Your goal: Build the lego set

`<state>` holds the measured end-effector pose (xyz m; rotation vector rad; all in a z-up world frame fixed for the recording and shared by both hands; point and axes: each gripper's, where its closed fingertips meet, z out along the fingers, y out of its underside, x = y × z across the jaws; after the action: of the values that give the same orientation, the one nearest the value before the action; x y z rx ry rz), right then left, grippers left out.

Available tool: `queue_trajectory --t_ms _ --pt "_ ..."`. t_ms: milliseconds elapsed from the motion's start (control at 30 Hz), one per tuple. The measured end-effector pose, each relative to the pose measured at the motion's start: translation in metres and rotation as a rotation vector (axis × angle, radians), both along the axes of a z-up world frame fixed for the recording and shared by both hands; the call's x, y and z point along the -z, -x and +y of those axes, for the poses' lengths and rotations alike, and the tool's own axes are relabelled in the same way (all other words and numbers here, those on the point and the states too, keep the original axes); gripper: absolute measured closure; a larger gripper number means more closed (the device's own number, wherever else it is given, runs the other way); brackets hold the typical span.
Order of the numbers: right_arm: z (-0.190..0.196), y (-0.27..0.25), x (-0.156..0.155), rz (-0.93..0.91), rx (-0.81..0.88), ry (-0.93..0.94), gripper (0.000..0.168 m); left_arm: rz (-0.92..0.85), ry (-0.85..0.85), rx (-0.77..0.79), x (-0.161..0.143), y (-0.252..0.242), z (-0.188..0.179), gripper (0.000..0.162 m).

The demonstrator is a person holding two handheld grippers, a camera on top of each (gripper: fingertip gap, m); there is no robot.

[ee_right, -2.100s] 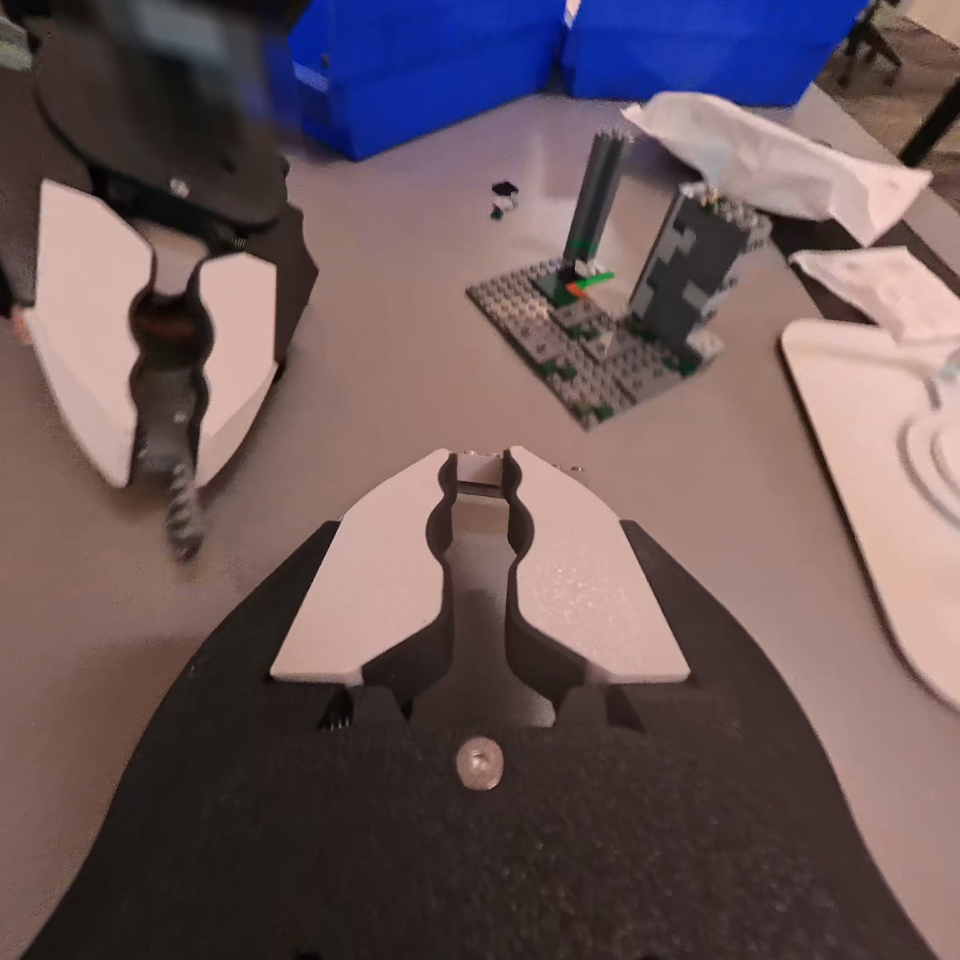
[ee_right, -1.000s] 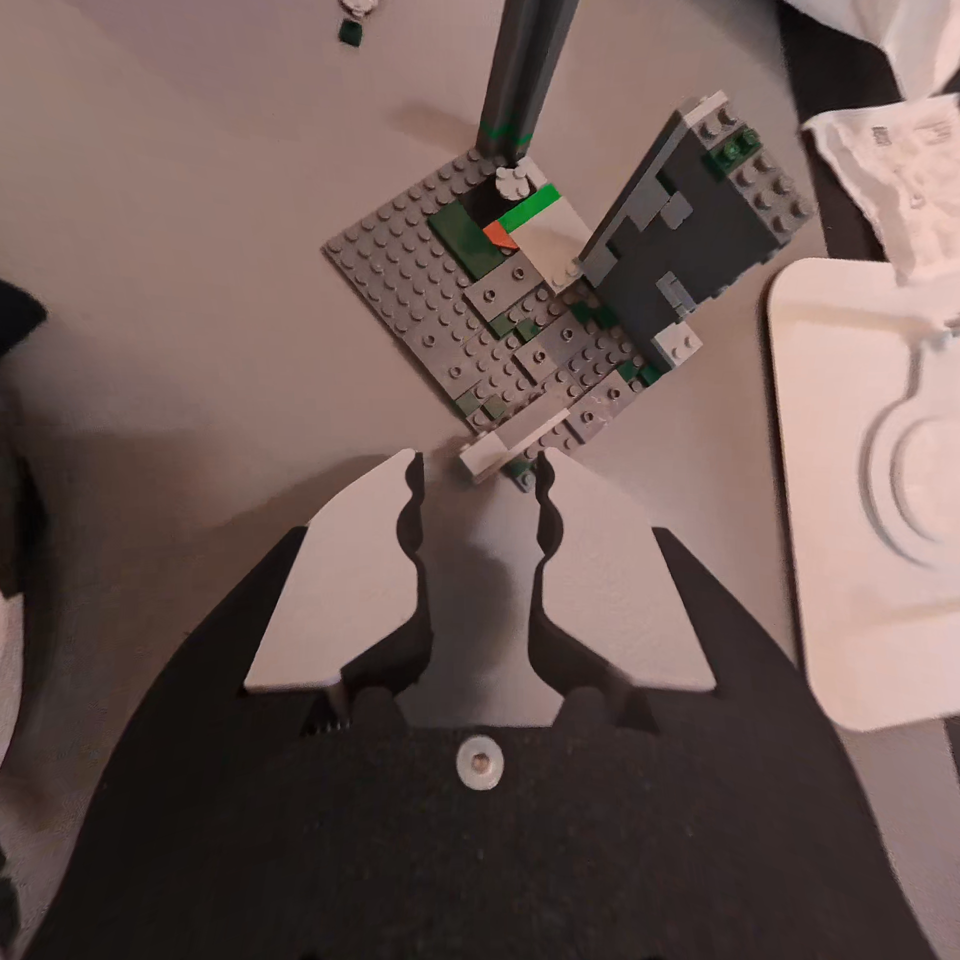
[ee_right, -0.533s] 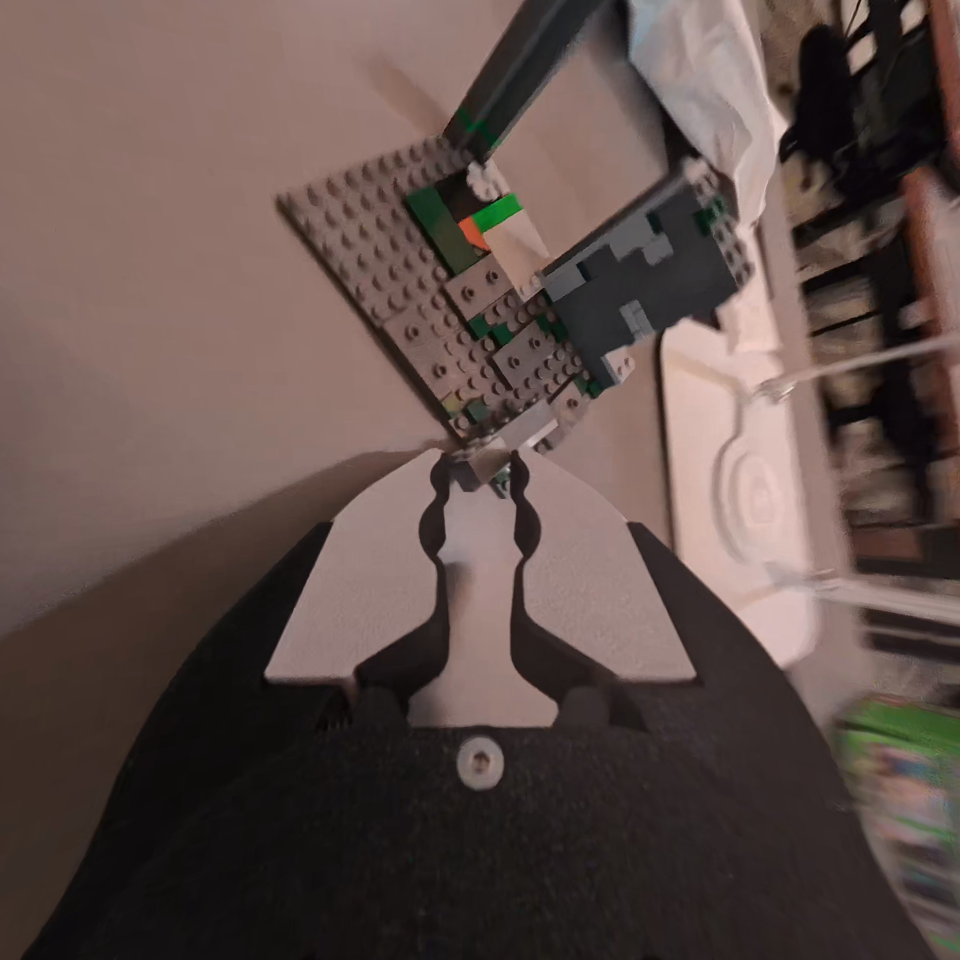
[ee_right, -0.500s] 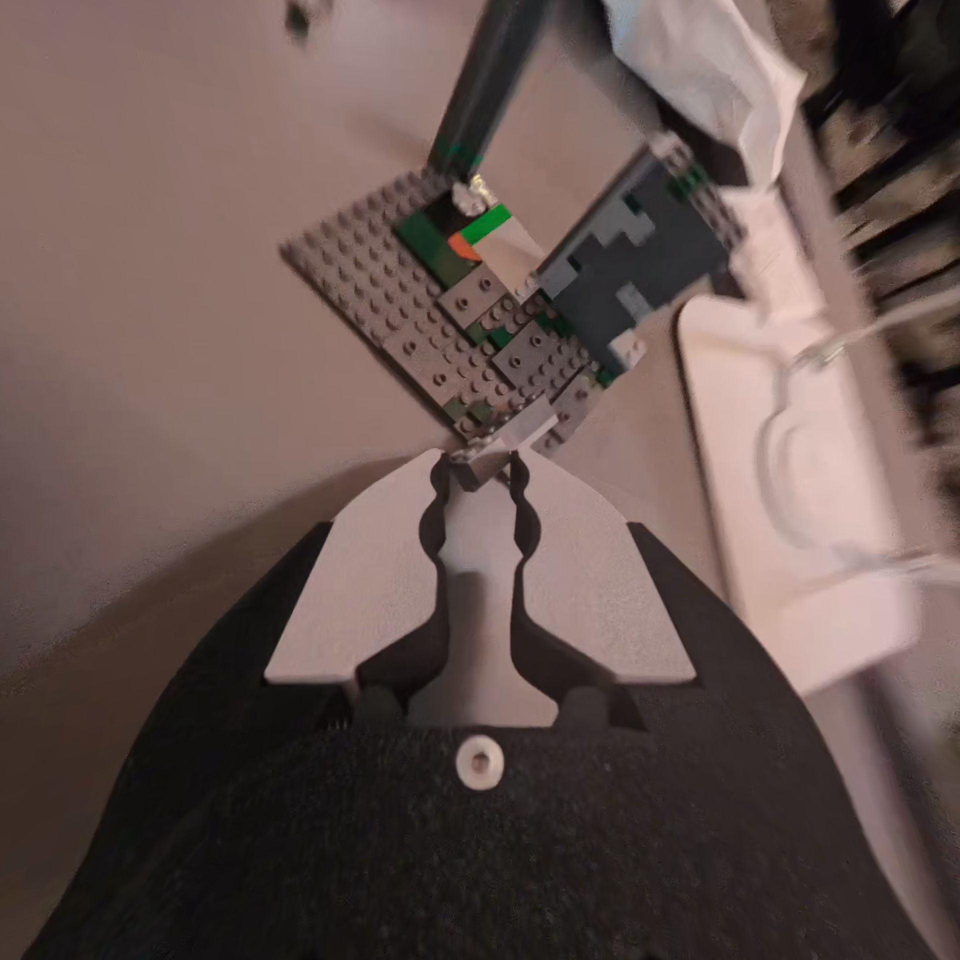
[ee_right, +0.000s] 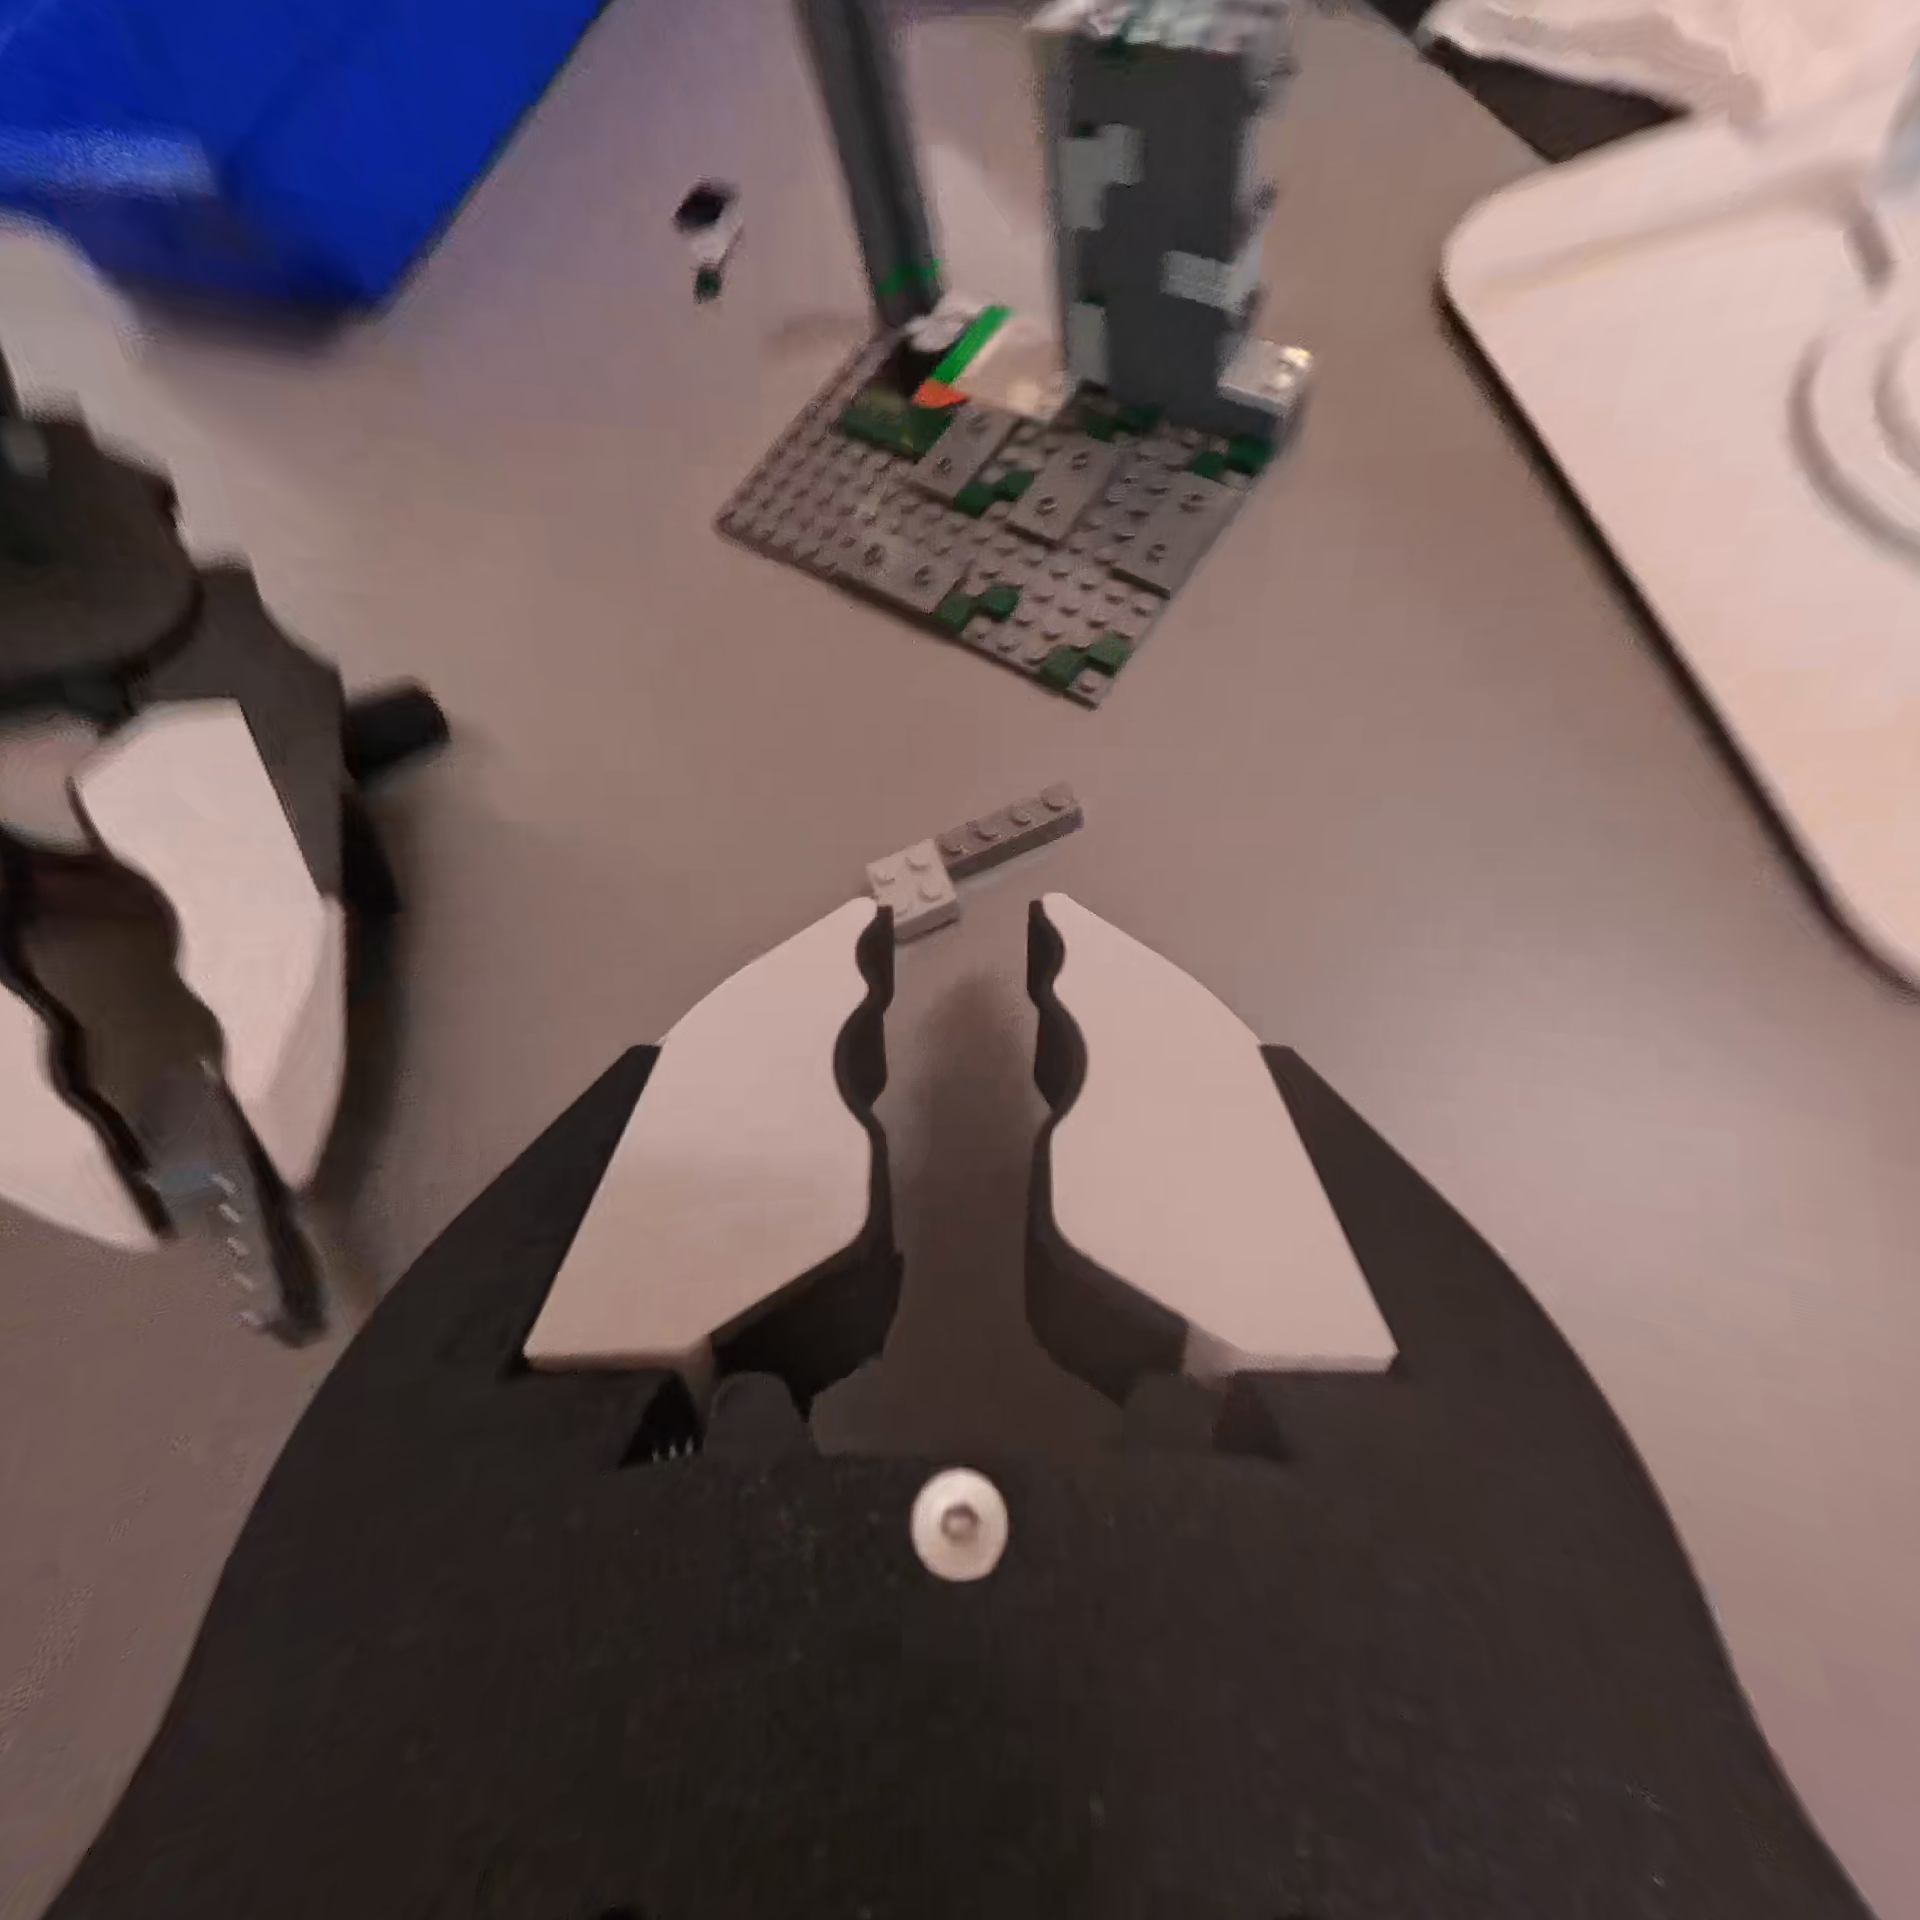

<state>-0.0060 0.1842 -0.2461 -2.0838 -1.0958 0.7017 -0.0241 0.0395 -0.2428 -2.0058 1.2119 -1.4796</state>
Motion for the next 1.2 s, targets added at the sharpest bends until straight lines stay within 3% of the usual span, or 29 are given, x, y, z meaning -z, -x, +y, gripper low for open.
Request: queue_trajectory --t_ms 200,467,700,800,900,1067,1200 --pt "-0.002 0.013 0.002 -0.328 -0.475 -0.413 0.146 0.002 0.005 0.006 0.002 -0.001 -0.001 0.147" --pt "0.013 0.011 0.009 -0.614 -1.011 -0.448 0.137 -0.019 0.006 0.007 -0.001 0.000 0.000 0.147" --pt "0.018 0.016 0.022 -0.734 -1.230 -0.417 0.137 -0.007 -0.007 0.012 0.001 0.000 0.000 0.147" --pt "0.020 0.019 0.028 -0.742 -1.239 -0.410 0.141 -0.006 -0.015 0.011 0.001 0.000 0.000 0.147" --pt "0.022 0.020 0.028 -0.734 -1.177 -0.391 0.160 -0.004 -0.020 0.009 0.001 0.000 0.000 0.147" --pt "0.008 0.002 0.016 -0.631 -0.774 -0.148 0.161 0.012 -0.032 -0.030 0.003 0.001 0.005 0.147" --pt "-0.035 -0.014 0.007 -0.500 -0.500 -0.022 0.161 0.037 -0.017 -0.076 0.006 0.002 0.013 0.147"
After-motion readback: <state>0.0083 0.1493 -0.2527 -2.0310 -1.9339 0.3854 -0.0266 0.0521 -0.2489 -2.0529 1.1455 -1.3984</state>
